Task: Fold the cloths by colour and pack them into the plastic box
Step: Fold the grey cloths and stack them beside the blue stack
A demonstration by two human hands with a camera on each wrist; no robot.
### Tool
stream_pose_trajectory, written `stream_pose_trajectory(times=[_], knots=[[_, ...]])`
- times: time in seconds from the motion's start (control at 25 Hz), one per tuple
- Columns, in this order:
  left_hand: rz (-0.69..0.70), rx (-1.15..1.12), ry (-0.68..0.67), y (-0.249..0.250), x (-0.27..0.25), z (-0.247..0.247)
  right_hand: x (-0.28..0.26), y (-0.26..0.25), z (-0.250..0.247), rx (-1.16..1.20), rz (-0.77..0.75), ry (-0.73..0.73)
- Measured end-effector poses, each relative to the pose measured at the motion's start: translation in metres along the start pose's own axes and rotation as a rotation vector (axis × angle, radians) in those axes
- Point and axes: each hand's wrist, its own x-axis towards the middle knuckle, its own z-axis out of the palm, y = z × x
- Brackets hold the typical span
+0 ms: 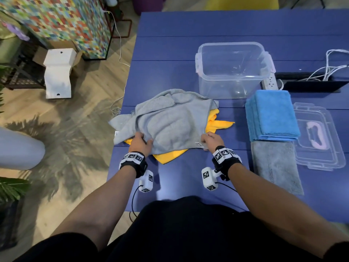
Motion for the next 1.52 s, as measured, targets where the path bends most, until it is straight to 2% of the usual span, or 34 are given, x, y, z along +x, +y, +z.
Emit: stream_pose_trajectory(times=[0.08, 0.24, 0.36, 0.4, 0.48, 0.56, 0.6, 0.64, 0.72, 0.8, 0.84, 0.92, 1.0, 1.08, 1.16, 1.2, 1.28, 1.36, 1.4, 1.44, 1.48, 1.52], knots=[[0.082, 0.038, -0.032, 0.005, 0.001, 0.008, -0.004, -0.001, -0.006, 0.033, 0.003, 0.003], [0.276, 0.335, -0.013, 0.031, -0.027, 0.024, -0.02, -0.012, -0.023, 0.216, -0.04, 0.117], [0.449, 0.571, -0.025, 0.042, -0.042, 0.037, -0.035, -0.027, -0.029, 0.349, -0.189, 0.163], [0.483, 0.558, 0.026, 0.045, -0.041, 0.039, -0.04, -0.032, -0.031, 0.361, -0.266, 0.15], [0.546, 0.351, 0.246, 0.054, -0.042, 0.037, -0.05, -0.035, -0.034, 0.341, -0.361, 0.151], [0.628, 0.165, 0.372, 0.067, -0.047, 0.028, -0.048, -0.026, -0.039, 0.324, -0.335, 0.258], [0.677, 0.125, 0.359, 0.075, -0.054, 0.023, -0.045, -0.018, -0.042, 0.327, -0.277, 0.318], [0.718, 0.118, 0.285, 0.082, -0.063, 0.018, -0.045, -0.011, -0.046, 0.352, -0.203, 0.359], [0.749, 0.24, -0.005, 0.088, -0.079, 0.022, -0.041, 0.014, -0.059, 0.306, -0.008, 0.393], [0.716, 0.469, -0.355, 0.076, -0.089, 0.034, -0.043, 0.044, -0.071, 0.026, 0.206, 0.347], [0.679, 0.585, -0.472, 0.065, -0.092, 0.04, -0.045, 0.06, -0.077, -0.111, 0.268, 0.351], [0.552, 0.738, -0.541, 0.044, -0.092, 0.043, -0.051, 0.079, -0.081, -0.18, 0.334, 0.38], [0.461, 0.712, -0.531, 0.035, -0.093, 0.043, -0.053, 0.093, -0.081, -0.253, 0.374, 0.334], [0.44, 0.702, -0.608, 0.038, -0.091, 0.042, -0.057, 0.094, -0.08, -0.309, 0.415, 0.21], [0.433, 0.751, -0.7, 0.044, -0.088, 0.039, -0.06, 0.089, -0.078, -0.363, 0.423, 0.137], [0.416, 0.729, -0.706, 0.042, -0.085, 0.038, -0.062, 0.085, -0.077, -0.375, 0.413, 0.114], [0.386, 0.633, -0.668, 0.035, -0.08, 0.033, -0.057, 0.077, -0.078, -0.336, 0.307, 0.101], [0.435, 0.582, -0.583, 0.025, -0.076, 0.033, -0.056, 0.065, -0.082, -0.348, 0.181, 0.066], [0.474, 0.559, -0.495, 0.022, -0.077, 0.033, -0.052, 0.065, -0.085, -0.368, 0.111, 0.061], [0.496, 0.54, -0.37, 0.02, -0.078, 0.031, -0.051, 0.063, -0.088, -0.404, 0.134, 0.012], [0.465, 0.54, -0.245, 0.019, -0.079, 0.03, -0.05, 0.064, -0.088, -0.427, 0.154, -0.044], [0.372, 0.535, -0.143, 0.02, -0.08, 0.029, -0.046, 0.072, -0.084, -0.552, 0.168, -0.083]])
